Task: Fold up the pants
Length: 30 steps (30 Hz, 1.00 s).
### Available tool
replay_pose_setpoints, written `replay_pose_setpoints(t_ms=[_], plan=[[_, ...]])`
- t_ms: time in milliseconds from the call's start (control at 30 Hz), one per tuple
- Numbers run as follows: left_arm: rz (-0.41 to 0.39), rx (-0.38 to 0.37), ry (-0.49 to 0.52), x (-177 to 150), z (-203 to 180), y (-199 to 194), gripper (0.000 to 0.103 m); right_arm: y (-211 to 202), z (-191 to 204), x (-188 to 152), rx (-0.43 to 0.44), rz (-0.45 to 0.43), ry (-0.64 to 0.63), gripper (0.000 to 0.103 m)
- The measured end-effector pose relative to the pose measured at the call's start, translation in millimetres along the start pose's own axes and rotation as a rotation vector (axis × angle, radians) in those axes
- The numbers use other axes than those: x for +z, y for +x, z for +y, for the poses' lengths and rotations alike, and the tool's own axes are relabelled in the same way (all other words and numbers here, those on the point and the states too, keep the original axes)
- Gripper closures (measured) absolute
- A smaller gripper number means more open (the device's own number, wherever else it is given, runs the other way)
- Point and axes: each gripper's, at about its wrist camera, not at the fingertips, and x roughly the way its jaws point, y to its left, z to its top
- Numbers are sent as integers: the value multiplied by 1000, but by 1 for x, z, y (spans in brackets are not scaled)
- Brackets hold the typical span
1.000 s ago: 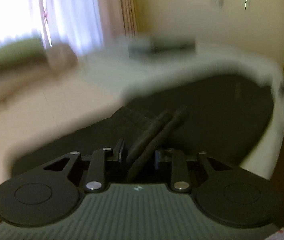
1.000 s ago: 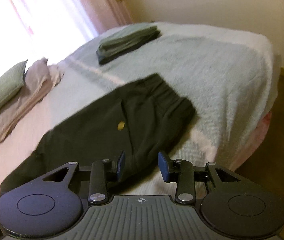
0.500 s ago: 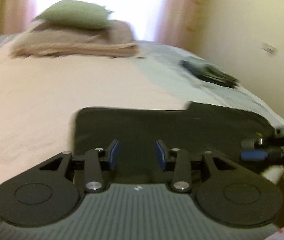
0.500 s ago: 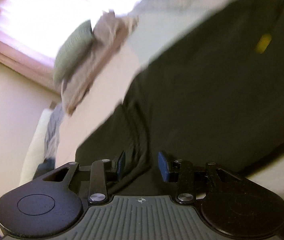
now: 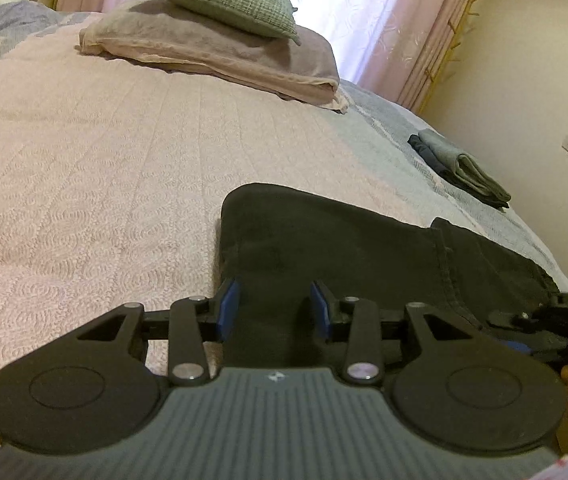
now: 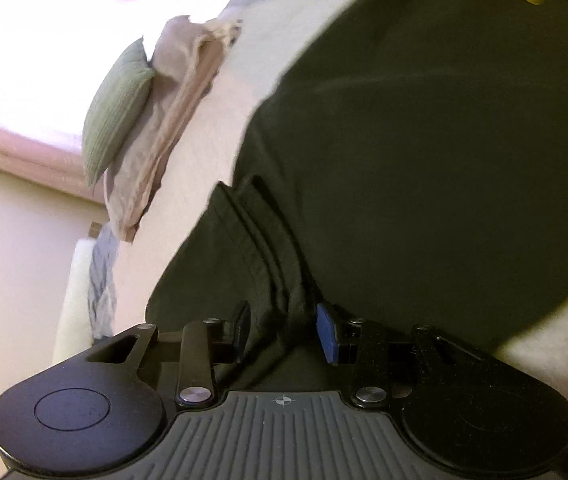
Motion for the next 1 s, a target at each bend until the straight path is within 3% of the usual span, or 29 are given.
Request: replay_pose_setpoints(t_ms=[133, 333, 367, 400, 533, 600, 667, 733, 800, 867, 933, 967, 1000], plan=[[2, -2, -10, -2, 3, 7, 69, 7, -11, -10, 35, 41, 60, 69], [3, -3, -24, -1, 5, 10, 69, 26, 0, -11, 23, -52, 5, 69], [5, -2, -25, -1, 5, 10, 69, 25, 6, -11, 26, -62, -32, 85], [6, 1, -23, -1, 4, 11, 69, 23, 11, -12, 32, -80, -84, 93], [14, 10, 31, 1, -4, 11, 69, -8, 44, -31, 10, -225, -360, 94], [15, 16, 80, 1, -12, 12, 69, -22, 51, -39, -34, -282, -428, 94], [30, 33, 143, 1, -23, 16, 69, -20, 44, -43, -123, -270, -417, 94], [51, 54, 190, 0, -29, 23, 69, -5, 25, -40, -208, -195, -337, 94], [66, 73, 219, -2, -33, 29, 69, 1, 14, -35, -212, -164, -306, 94], [77, 89, 247, -2, -36, 31, 69, -2, 21, -34, -234, -143, -356, 91], [72, 94, 253, 3, -34, 27, 76, -9, 31, -33, -283, -112, -423, 73], [62, 104, 252, 7, -32, 24, 77, -17, 35, -32, -317, -138, -454, 67], [52, 118, 253, 13, -29, 21, 79, -26, 38, -33, -359, -172, -487, 67]])
